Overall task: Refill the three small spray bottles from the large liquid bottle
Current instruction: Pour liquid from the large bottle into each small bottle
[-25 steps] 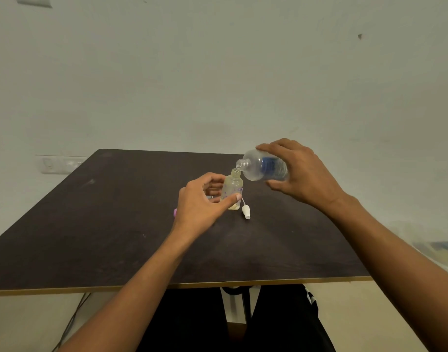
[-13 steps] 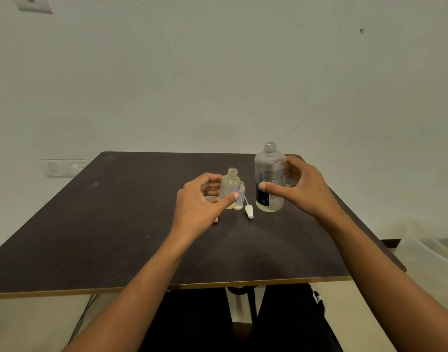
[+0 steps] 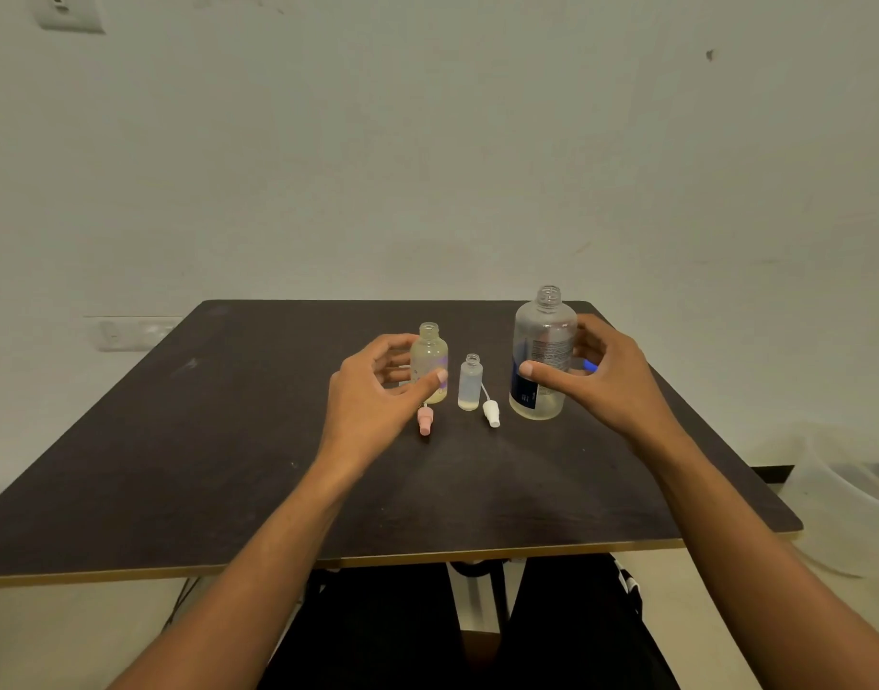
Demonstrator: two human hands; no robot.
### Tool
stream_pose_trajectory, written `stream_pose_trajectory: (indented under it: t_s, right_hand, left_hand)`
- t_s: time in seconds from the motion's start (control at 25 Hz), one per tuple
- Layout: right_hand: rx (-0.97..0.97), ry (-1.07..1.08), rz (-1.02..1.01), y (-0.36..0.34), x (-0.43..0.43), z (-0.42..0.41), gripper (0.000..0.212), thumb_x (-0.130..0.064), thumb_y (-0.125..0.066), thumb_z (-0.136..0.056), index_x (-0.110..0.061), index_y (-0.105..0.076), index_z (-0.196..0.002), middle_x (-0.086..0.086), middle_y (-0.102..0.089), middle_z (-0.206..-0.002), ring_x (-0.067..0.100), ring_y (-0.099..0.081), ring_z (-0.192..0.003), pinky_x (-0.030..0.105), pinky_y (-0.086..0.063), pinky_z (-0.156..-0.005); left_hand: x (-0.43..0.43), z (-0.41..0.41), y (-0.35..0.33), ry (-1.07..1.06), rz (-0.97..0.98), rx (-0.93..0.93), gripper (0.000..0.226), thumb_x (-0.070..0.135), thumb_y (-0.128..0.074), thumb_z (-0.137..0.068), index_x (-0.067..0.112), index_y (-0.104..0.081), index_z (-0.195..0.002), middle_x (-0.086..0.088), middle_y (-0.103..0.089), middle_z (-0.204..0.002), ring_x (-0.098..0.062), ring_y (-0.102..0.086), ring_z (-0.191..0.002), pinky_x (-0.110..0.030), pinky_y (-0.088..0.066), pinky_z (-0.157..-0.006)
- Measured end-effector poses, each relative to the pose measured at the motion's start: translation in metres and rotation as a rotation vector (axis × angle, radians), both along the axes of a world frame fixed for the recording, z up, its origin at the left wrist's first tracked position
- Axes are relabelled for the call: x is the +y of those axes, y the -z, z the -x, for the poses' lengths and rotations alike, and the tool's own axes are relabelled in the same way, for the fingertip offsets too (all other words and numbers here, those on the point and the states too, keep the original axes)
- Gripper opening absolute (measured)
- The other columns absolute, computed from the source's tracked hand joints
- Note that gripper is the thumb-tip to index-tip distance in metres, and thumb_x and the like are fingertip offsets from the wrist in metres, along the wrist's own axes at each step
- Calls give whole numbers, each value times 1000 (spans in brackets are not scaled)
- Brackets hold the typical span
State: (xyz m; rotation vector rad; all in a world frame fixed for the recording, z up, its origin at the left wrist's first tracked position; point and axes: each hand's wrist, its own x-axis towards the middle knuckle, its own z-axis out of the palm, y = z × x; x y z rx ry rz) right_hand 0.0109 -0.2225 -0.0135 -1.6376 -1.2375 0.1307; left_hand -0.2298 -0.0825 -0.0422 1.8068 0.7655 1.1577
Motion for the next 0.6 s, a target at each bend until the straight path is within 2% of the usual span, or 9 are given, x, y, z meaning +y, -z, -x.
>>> stream_pose_trajectory:
  t_s: [0.2,0.28,0.44,0.6]
  right_hand:
    - [22,-18,-18,4,-1,0,62,-48,-91,-72,-35,-65,-126,-17,-71,-121,-1,-65,-112,-1,-46,-76]
    - [27,-14,-22,6,-2,1,63,-51,-90,-71,-38,-63,-126,-18,-70,-121,-3,-64,-111,-1,-47,-76]
    - [37,7,-31,13,-3,1,67,-50,-90,-71,-34,-63,-130,-15,-70,-122,-6,-65,-109,1,-49,-76]
    - [26,25,-23,21,-4,-4,76,-52,-88,-73,-29,-60,-139,-10,-68,-131,7,-66,-116,5,-51,-77]
  left_hand:
    - [33,26,1,-93,34,27,43,33,-91,-77,33,-72,-116,13,-78,-107,-4,-76,-92,-32,-64,-85]
    - [53,35,8,-145,54,53,43,30,-91,-77,32,-72,-115,12,-78,-105,-4,-76,-94,-34,-63,-89]
    - [87,45,25,-239,90,115,47,23,-91,-77,24,-70,-119,6,-77,-107,-7,-75,-97,-32,-62,-89]
    - [108,48,44,-299,134,195,45,17,-89,-79,23,-68,-118,3,-75,-109,-8,-72,-95,-35,-61,-90]
